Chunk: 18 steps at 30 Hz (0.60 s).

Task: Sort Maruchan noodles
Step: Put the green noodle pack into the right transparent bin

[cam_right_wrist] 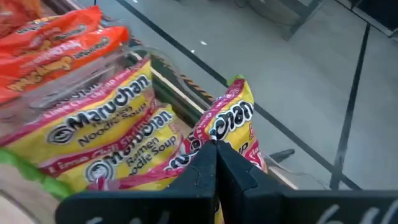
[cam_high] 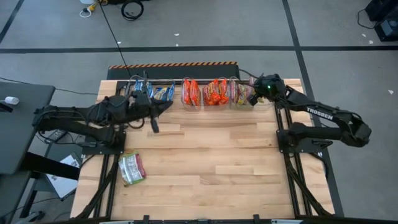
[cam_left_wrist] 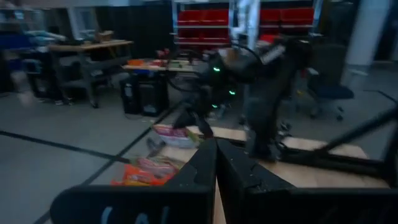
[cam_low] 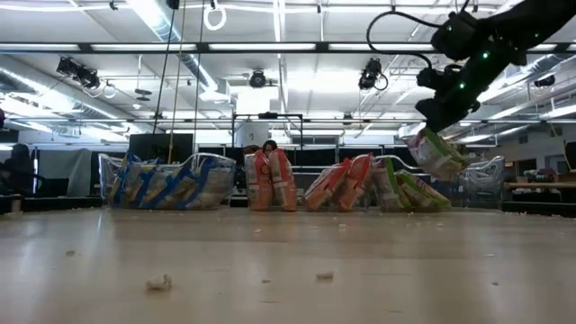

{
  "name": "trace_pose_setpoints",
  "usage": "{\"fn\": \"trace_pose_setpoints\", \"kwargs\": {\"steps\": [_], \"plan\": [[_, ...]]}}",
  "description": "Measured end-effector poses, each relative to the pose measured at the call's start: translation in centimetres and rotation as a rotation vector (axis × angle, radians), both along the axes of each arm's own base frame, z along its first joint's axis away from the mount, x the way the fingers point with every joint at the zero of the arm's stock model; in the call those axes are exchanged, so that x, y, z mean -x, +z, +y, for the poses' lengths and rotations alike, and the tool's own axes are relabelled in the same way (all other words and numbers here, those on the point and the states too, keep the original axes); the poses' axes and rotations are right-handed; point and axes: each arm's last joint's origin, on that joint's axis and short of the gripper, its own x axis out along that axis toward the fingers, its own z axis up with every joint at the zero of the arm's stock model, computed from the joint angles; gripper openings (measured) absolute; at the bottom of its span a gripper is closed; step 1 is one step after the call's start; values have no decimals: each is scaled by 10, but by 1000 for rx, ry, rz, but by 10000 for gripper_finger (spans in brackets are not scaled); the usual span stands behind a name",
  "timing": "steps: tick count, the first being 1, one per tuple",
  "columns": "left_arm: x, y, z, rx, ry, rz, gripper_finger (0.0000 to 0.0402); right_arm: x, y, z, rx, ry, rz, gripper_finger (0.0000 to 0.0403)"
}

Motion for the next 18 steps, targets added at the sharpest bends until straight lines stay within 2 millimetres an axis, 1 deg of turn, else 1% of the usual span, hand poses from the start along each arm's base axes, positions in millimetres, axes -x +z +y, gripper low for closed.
{"fn": "trace_pose_setpoints", "kwargs": {"steps": [4, 8, 12, 14, 18], "plan": [[-10, 1, 14, 1, 72, -45, 15, 2, -10, -8, 1, 32, -38, 7], [-21, 0, 19, -1, 60, -47, 15, 1, -26, -12, -42, 13, -5, 8], [-28, 13, 20, 1, 55, -21, 15, -1, -35, -17, -65, -12, 37, 8], [-30, 19, 20, 2, 60, 23, 15, -2, -39, -18, -74, -22, 52, 10], [-27, 29, 21, 5, 76, 113, 15, -4, -45, -20, -109, -34, 60, 29]]}}
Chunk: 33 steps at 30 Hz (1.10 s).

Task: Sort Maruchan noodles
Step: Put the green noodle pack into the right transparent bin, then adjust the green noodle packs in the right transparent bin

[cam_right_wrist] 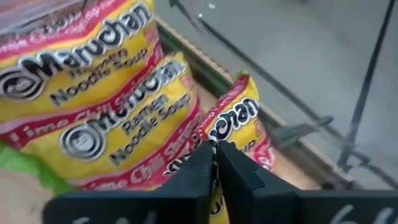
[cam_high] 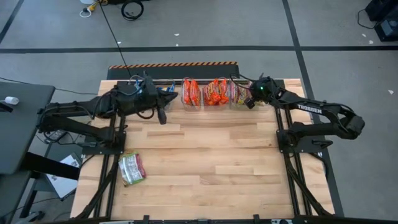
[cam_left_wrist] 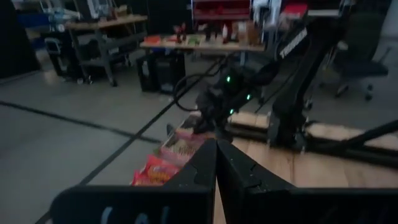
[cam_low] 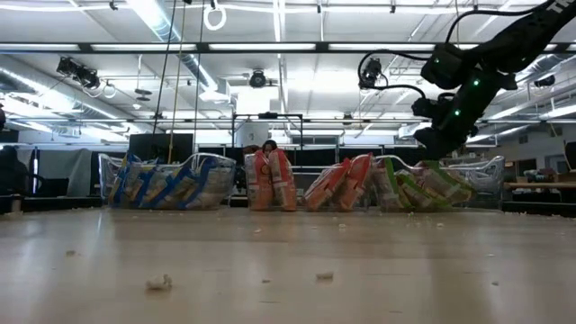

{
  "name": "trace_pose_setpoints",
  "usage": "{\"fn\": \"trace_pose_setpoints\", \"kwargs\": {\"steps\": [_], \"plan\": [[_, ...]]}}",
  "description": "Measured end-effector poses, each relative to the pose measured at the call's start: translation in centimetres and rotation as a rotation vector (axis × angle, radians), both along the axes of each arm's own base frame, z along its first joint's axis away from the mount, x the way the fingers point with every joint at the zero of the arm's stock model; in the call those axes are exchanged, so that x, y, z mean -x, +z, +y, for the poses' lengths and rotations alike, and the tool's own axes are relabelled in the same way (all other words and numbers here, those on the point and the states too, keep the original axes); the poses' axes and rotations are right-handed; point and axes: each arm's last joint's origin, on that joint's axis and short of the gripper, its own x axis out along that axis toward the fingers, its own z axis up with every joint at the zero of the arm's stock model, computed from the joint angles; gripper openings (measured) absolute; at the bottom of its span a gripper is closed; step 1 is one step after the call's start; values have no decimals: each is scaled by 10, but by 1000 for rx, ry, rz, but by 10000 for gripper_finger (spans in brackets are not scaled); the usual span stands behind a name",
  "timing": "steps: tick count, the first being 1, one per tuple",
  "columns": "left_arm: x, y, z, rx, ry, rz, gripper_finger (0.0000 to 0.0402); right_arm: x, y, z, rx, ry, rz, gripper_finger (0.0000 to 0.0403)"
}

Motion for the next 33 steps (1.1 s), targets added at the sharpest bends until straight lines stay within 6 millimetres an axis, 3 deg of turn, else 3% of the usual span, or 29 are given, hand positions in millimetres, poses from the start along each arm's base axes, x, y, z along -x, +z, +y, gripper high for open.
{"fn": "trace_pose_setpoints", "kwargs": {"steps": [6, 11, 15, 18, 23, 29, 33], "plan": [[9, 8, 0, 50, 13, 100, 15, 0, 3, 2, -98, -51, -71, 84], [16, 17, 0, 67, 17, 140, 15, -7, 34, -4, -212, -229, -208, 119], [21, 28, 1, 105, 29, 118, 15, -22, 55, -14, -380, -269, -338, 129], [28, 37, 2, 138, 42, 125, 15, -38, 49, -26, -514, -317, -357, 135], [41, 42, -1, 219, 34, 174, 15, -56, 23, -45, -650, -414, -294, 148], [57, 37, -12, 298, -38, 239, 15, -66, 8, -55, -643, -462, -224, 149], [65, 38, -18, 296, -67, 248, 15, -66, 9, -57, -602, -494, -222, 122]]}}
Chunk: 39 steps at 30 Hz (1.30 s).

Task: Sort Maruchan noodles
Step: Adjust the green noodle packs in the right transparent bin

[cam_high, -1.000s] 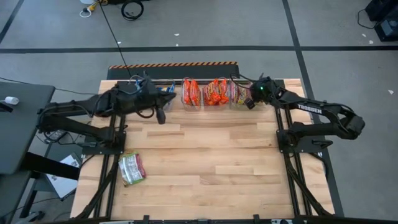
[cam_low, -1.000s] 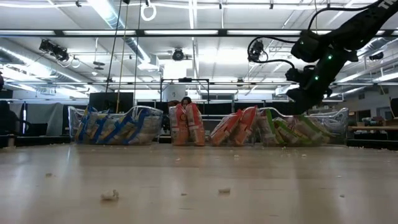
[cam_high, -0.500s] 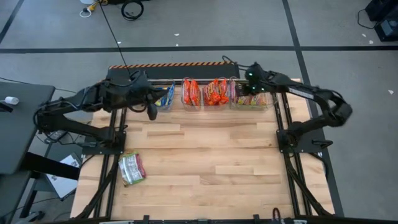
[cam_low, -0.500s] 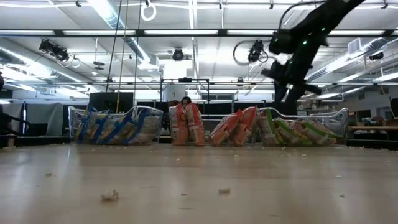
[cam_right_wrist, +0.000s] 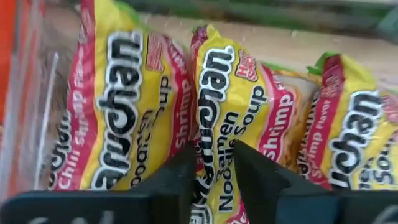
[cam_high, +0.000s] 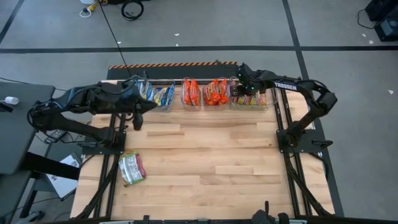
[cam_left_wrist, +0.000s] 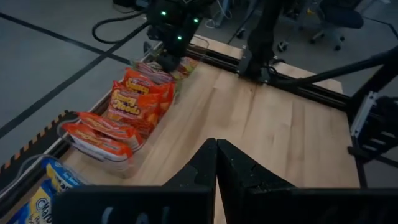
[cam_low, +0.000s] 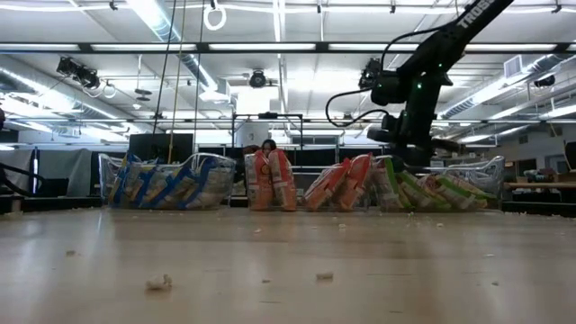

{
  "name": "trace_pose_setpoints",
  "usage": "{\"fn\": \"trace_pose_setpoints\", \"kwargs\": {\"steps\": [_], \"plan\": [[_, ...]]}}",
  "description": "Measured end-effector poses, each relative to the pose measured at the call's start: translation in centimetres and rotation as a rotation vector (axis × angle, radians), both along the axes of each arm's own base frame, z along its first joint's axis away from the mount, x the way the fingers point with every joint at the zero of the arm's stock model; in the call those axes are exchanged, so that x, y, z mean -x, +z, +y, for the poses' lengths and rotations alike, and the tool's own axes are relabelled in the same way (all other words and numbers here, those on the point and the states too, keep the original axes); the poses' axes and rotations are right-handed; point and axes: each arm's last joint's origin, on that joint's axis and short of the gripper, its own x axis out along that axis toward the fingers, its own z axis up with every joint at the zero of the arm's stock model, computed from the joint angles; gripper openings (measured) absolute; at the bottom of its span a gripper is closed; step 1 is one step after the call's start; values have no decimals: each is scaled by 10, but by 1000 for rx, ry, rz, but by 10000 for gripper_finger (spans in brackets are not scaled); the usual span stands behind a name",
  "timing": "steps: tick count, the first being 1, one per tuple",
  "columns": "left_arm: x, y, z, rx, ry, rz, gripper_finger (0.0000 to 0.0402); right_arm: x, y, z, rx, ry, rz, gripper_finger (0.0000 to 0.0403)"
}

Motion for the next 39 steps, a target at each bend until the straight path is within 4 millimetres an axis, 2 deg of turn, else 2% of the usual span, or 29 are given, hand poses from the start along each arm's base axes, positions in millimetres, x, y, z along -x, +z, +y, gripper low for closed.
{"fn": "trace_pose_setpoints", "kwargs": {"steps": [5, 6, 11, 14, 17, 20, 23, 25, 28, 31, 34, 36, 39], "plan": [[6, 2, -1, -8, -11, -12, 15, 3, 10, 1, 9, 11, -47, 21], [8, 3, -1, -8, -12, -18, 15, 5, 14, 2, 15, 21, -62, 12], [15, 4, -1, -1, -8, -23, 15, 16, 36, 7, 72, 57, -211, 6], [18, 5, -1, -1, -8, -32, 15, 28, 32, 9, 57, 64, -335, 5], [18, 5, -1, -1, -8, -32, 15, 38, 19, 12, 54, 55, -396, 5], [18, 5, -1, -1, -8, -32, 15, 44, 3, 16, 32, 33, -382, 12], [18, 5, -1, -17, -15, -25, 15, 46, -1, 18, 22, 39, -370, 35], [18, 5, -1, -24, -19, -23, 15, 46, 2, 18, 19, 62, -350, 56], [18, 5, -1, -25, -18, -24, 15, 42, 21, 16, 44, 107, -329, 84], [18, 5, -1, -42, -26, -19, 15, 41, 41, 17, 62, 142, -177, 106], [18, 5, -1, -48, -28, -18, 15, 38, 50, 18, 39, 156, 32, 122], [18, 5, -1, -55, -15, -19, 15, 37, 45, 17, -13, 163, 135, 132], [18, 5, 0, -58, -5, -19, 15, 32, 27, 13, -91, 160, 205, 146]]}}
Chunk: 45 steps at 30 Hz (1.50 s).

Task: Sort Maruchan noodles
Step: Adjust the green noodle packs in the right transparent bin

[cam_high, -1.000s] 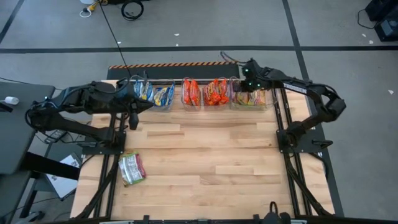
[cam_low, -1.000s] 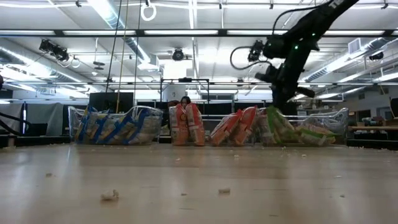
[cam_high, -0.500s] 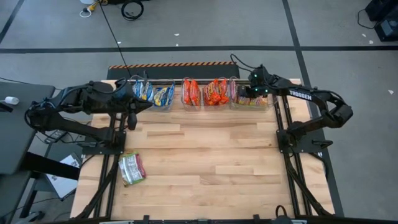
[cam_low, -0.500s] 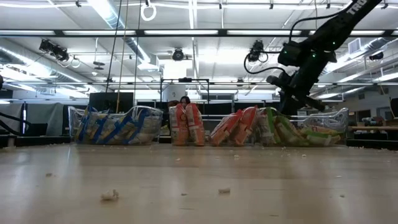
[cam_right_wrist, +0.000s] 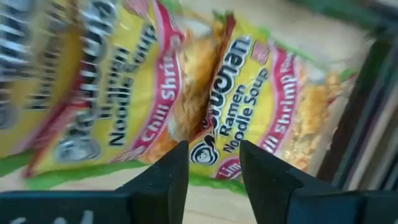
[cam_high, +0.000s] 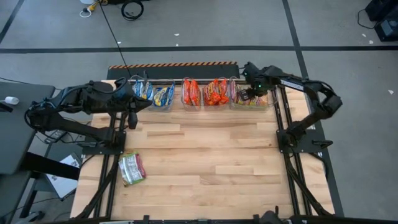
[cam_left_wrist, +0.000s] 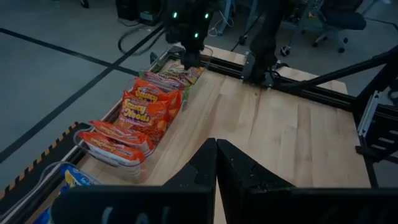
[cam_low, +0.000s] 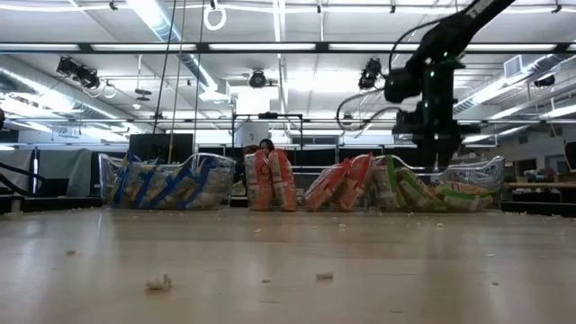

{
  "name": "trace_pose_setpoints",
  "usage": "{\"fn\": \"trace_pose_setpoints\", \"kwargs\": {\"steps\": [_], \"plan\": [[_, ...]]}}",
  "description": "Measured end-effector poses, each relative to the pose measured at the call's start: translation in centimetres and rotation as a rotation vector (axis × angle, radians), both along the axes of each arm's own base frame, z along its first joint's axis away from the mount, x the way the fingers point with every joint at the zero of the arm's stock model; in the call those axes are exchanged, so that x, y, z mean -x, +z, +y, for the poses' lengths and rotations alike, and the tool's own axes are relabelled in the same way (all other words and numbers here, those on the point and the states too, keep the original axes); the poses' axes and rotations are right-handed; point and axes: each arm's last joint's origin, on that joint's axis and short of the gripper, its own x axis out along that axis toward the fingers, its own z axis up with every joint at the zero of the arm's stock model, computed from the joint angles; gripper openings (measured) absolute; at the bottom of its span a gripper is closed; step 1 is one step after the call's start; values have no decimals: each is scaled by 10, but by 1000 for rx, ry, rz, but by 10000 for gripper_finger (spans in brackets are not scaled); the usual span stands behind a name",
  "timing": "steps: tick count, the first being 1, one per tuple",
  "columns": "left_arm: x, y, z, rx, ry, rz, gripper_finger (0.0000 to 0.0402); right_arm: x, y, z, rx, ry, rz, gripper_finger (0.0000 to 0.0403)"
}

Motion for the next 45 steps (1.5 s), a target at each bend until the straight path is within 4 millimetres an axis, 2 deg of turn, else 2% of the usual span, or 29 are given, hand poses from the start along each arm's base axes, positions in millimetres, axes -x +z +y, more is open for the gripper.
{"fn": "trace_pose_setpoints", "kwargs": {"steps": [4, 9, 11, 13, 15, 17, 22, 25, 27, 29, 33, 36, 45], "plan": [[0, 0, 0, 0, 0, 0, 15, -5, -24, -8, -46, -4, 88, 155], [0, 0, 0, 5, 2, -1, 15, -8, -37, -14, -44, -5, 150, 144], [0, 0, 0, 5, 2, -1, 15, -8, -37, -14, -37, -15, 137, 122], [0, 0, 0, 5, 2, -1, 15, -6, -36, -17, -17, -63, 95, 82], [0, 0, 0, 5, 2, -1, 15, 1, -35, -20, -10, -99, 1, 30], [0, 0, 0, 9, 4, -2, 15, 11, -34, -21, -17, -133, -89, 12], [0, 0, 0, 24, 10, -6, 15, 35, -11, -8, 44, -119, -225, 6], [0, 0, 0, 24, 10, -7, 15, 44, 0, 0, 82, -43, -452, 5], [0, 0, 0, 24, 10, -7, 15, 50, -3, 3, 93, -14, -607, 4], [0, 0, 0, 30, 13, -10, 15, 58, -14, 4, 98, -17, -694, 4], [0, 0, 0, 47, 21, -15, 15, 70, -43, 10, 89, -57, -721, 4], [0, 0, 0, 47, 21, -16, 15, 74, -54, 15, 69, -73, -703, 11], [-1, 3, 0, 46, 20, -47, 15, 74, -54, 15, 100, -93, -676, 78]]}}
